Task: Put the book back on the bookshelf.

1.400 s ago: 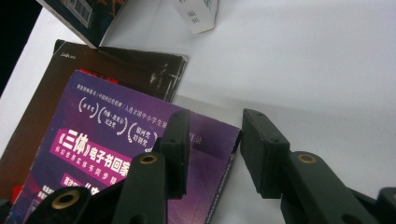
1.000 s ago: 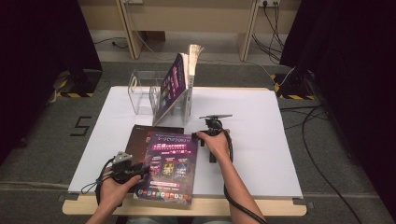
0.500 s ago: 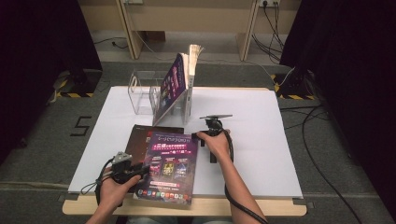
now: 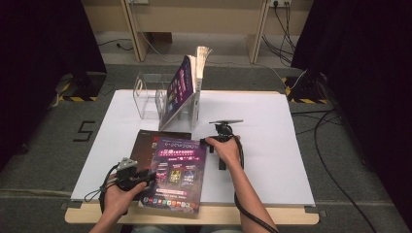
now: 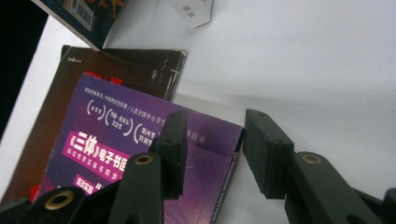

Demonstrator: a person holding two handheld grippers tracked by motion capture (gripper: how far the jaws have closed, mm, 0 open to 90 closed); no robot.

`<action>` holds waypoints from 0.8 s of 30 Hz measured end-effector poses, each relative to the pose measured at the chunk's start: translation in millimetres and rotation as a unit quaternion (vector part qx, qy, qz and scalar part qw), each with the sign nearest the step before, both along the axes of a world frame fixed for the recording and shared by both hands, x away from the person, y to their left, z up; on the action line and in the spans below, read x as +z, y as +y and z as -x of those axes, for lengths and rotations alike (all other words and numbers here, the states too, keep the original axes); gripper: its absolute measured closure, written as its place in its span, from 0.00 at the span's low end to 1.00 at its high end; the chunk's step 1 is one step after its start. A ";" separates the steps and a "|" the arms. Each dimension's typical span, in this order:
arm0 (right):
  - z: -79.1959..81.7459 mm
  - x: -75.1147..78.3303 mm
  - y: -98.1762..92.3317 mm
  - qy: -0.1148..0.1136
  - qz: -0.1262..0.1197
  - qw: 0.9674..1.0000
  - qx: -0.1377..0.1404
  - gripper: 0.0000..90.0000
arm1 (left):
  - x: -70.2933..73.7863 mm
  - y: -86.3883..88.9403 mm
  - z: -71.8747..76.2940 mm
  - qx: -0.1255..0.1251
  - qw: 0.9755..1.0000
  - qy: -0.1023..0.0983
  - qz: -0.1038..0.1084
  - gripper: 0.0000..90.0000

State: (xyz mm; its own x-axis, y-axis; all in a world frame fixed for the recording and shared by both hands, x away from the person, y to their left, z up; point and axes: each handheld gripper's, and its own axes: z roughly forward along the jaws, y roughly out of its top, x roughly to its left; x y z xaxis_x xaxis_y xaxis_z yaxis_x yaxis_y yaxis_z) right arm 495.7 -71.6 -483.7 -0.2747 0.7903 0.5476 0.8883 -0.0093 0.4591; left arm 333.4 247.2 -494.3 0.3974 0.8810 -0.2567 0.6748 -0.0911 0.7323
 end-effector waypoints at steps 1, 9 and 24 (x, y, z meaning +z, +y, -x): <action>-0.1 -0.1 -0.2 0.002 -0.001 1.000 -0.001 0.68 | 0.1 -0.3 -0.1 0.001 1.000 0.000 0.000 0.67; -0.5 -1.4 -2.4 0.009 -0.002 1.000 -0.010 0.76 | 0.4 -0.8 -0.3 0.000 1.000 0.000 -0.003 0.67; 1.9 -2.2 -2.1 0.002 0.005 1.000 -0.007 0.84 | 0.7 -1.2 -0.1 -0.001 1.000 0.000 -0.007 0.67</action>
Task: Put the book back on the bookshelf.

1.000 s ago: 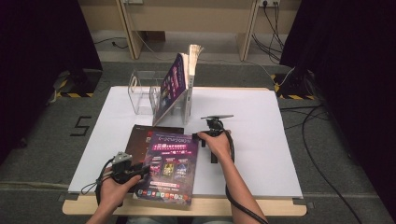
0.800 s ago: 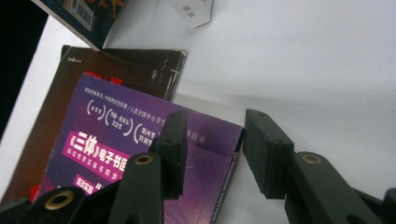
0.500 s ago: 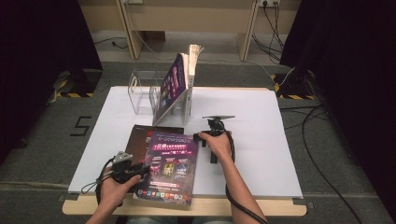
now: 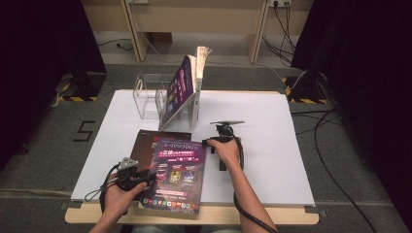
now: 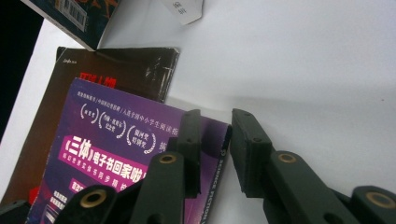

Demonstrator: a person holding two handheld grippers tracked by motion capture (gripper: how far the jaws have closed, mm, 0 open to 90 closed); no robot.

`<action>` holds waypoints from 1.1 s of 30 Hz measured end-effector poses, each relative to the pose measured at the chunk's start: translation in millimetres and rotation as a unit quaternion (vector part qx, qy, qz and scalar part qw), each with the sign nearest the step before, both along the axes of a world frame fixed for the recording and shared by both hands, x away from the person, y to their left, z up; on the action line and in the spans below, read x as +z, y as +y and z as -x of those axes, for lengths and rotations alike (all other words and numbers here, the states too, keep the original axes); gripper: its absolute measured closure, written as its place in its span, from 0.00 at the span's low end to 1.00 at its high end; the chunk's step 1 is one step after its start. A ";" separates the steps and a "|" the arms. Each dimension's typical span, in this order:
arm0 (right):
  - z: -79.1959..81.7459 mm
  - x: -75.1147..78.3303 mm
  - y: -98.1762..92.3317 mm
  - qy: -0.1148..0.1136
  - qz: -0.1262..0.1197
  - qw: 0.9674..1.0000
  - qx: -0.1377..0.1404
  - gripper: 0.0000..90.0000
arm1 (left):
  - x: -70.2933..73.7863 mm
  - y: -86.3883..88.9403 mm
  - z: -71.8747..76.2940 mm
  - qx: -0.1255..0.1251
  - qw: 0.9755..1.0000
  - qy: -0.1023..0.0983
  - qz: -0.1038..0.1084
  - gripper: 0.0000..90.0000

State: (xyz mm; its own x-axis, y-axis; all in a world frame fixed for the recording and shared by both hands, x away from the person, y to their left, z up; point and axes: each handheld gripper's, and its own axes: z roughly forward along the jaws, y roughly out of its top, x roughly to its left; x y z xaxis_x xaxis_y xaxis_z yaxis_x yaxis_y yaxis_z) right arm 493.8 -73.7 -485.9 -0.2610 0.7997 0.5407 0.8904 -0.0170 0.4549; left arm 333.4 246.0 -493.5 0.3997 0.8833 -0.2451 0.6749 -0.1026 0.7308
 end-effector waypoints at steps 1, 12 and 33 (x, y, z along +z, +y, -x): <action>-0.1 -0.1 0.1 -0.003 0.001 1.000 0.001 0.84 | 0.0 0.0 0.0 0.000 1.000 0.000 0.000 0.67; 2.4 -0.3 -5.4 0.015 -0.026 1.000 0.005 0.72 | -0.4 -1.0 0.5 0.002 1.000 -0.003 -0.001 0.66; 3.4 0.1 -4.3 0.013 -0.011 1.000 0.001 0.88 | -0.1 -1.0 0.6 0.001 1.000 -0.003 -0.005 0.66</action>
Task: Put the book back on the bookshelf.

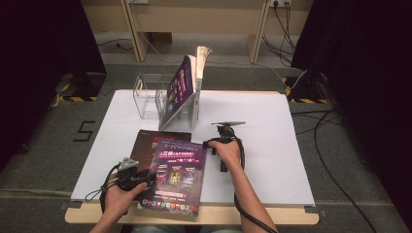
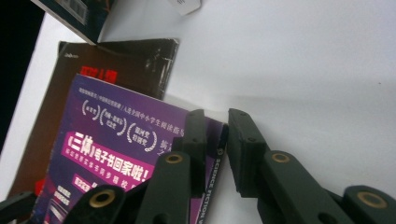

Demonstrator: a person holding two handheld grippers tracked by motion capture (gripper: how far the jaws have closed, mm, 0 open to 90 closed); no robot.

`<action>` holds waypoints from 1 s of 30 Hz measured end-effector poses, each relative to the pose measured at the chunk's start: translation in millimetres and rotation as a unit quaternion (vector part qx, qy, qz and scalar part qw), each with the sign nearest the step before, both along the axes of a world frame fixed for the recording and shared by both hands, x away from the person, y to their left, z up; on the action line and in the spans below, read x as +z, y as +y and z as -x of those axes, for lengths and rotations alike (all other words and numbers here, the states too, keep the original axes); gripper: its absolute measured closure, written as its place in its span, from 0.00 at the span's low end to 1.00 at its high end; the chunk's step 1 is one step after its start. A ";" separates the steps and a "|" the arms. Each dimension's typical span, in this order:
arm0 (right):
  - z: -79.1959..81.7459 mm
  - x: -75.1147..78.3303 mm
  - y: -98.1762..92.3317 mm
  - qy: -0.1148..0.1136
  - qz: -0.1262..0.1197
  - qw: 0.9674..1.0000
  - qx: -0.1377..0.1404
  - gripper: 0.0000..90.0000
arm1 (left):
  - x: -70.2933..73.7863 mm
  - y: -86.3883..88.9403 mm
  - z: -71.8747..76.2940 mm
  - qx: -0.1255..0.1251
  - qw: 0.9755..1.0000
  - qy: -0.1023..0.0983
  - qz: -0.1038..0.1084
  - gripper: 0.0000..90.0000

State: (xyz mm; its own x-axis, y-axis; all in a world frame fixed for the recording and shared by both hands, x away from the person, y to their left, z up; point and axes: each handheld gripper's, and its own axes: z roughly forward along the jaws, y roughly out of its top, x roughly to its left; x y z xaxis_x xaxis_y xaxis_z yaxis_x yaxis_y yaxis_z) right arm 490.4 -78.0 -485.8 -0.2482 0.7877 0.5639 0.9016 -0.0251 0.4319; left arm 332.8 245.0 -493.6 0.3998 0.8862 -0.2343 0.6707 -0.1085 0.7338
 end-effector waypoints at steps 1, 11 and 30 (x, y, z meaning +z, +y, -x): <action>0.4 0.5 -0.3 -0.002 -0.004 1.000 -0.001 0.89 | 0.0 0.1 0.1 0.000 1.000 0.000 0.000 0.66; 3.4 14.3 -4.4 -0.013 -0.033 0.999 0.005 0.93 | 0.1 3.5 0.3 0.001 1.000 0.003 0.018 0.65; 26.7 79.0 9.9 -0.137 -0.045 0.989 0.029 0.95 | 15.6 32.7 -2.8 0.067 0.993 -0.042 0.082 0.59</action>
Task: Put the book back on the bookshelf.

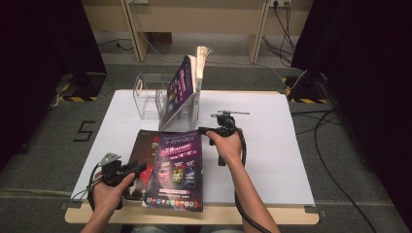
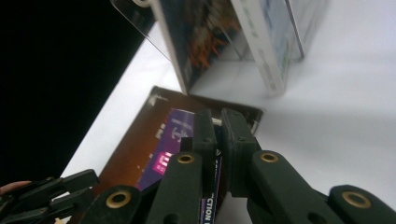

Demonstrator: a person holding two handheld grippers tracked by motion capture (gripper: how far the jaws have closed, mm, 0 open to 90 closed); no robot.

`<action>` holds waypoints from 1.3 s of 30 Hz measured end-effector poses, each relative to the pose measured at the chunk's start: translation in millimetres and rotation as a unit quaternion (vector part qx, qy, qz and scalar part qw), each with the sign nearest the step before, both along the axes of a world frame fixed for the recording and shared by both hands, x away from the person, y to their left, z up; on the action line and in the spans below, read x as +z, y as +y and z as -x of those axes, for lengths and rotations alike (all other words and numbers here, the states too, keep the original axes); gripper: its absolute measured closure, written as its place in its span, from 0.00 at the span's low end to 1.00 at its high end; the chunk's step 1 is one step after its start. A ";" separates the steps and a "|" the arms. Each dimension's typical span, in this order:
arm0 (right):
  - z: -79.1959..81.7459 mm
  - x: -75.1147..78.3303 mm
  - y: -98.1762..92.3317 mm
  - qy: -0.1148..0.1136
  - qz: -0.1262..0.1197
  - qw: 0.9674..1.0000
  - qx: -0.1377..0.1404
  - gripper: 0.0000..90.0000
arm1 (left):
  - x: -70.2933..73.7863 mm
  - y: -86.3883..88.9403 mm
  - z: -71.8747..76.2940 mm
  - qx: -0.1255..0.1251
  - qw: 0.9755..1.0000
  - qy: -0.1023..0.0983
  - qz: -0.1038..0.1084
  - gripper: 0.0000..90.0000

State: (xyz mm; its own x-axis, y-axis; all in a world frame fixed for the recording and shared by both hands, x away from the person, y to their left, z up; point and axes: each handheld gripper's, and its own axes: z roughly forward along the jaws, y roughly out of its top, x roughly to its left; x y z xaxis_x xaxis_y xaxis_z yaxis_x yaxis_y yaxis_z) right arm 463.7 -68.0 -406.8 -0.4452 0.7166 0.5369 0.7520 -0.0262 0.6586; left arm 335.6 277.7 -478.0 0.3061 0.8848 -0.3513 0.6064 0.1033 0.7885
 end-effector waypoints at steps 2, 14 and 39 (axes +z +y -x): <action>4.4 8.4 2.6 -0.019 0.000 1.000 0.005 0.95 | -0.2 0.4 -0.4 0.003 1.000 -0.001 0.000 0.59; 24.0 60.8 18.4 -0.118 0.011 0.993 0.015 0.95 | -0.8 6.0 -1.2 0.014 1.000 0.002 0.012 0.59; 35.3 129.3 33.9 -0.230 -0.011 0.973 -0.008 0.95 | -3.7 10.5 -1.0 0.031 0.999 -0.001 0.018 0.60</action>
